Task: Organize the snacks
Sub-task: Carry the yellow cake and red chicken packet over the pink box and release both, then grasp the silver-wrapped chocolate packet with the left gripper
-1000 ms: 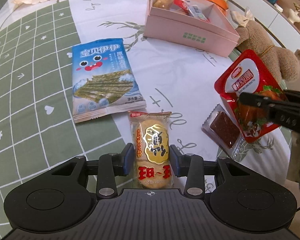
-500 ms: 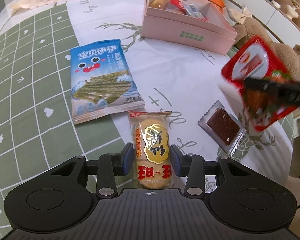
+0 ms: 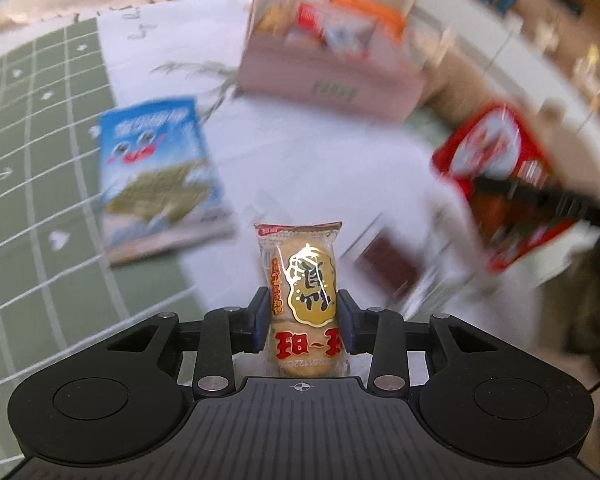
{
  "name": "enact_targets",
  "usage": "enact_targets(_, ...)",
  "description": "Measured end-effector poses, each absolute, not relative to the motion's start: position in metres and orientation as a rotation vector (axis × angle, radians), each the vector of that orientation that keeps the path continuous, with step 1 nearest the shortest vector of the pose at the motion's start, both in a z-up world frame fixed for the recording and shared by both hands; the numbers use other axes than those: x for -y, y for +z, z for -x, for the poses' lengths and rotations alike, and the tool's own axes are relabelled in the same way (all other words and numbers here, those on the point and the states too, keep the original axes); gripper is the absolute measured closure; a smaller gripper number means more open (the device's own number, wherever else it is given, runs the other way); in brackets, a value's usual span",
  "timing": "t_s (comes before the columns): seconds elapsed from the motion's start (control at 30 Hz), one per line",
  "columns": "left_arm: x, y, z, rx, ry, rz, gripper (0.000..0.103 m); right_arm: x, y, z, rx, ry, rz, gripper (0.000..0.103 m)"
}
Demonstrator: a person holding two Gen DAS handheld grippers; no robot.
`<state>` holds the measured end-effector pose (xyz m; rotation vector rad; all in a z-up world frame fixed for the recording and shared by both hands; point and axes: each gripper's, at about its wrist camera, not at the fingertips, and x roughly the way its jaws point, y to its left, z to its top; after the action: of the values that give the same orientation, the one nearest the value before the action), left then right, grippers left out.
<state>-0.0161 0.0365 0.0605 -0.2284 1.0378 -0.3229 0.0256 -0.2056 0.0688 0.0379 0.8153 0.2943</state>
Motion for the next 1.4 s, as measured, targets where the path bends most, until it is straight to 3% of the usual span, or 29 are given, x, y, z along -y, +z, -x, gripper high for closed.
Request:
enact_targets(0.2,-0.042,0.169,-0.052,-0.757,-0.483,0.258,0.063,0.214,0.139,-0.028,-0.607,0.31,-0.088,0.081)
enact_targets(0.33,-0.043,0.25,-0.121,-0.58,-0.534,0.236,0.058,0.204,0.199,-0.068,-0.451,0.368,-0.162,0.081)
enact_targets(0.4,-0.044,0.267,-0.161,-0.573,-0.54,0.272,0.058,0.197,0.211,-0.099,-0.415,0.376,-0.221,0.079)
enact_targets(0.43,-0.043,0.265,-0.179,-0.624,-0.558,0.294,0.058,0.192,0.211,-0.118,-0.434,0.365,-0.231,0.064)
enact_targets(0.47,-0.043,0.256,-0.195,-0.684,-0.568,0.323,0.058,0.187,0.206,-0.137,-0.472,0.336,-0.215,0.043)
enact_targets(0.5,-0.045,0.245,-0.205,-0.722,-0.555,0.341,0.058,0.182,0.199,-0.149,-0.506,0.279,-0.183,0.04)
enact_targets(0.9,-0.103,0.085,-0.135,-0.969,-0.134,0.265,0.059,0.202,0.064,-0.089,-0.813,0.159,0.005,0.041)
enact_targets(1.07,-0.123,0.057,-0.094,-1.027,-0.083,0.29,0.059,0.186,0.038,-0.065,-0.904,0.268,-0.009,0.041)
enact_targets(1.2,-0.128,0.044,-0.082,-1.057,-0.068,0.281,0.06,0.15,0.032,-0.047,-0.872,0.325,0.086,0.041)
enact_targets(1.4,-0.109,0.041,-0.058,-1.055,-0.133,0.135,0.06,0.115,0.027,-0.035,-0.912,0.486,0.135,0.038)
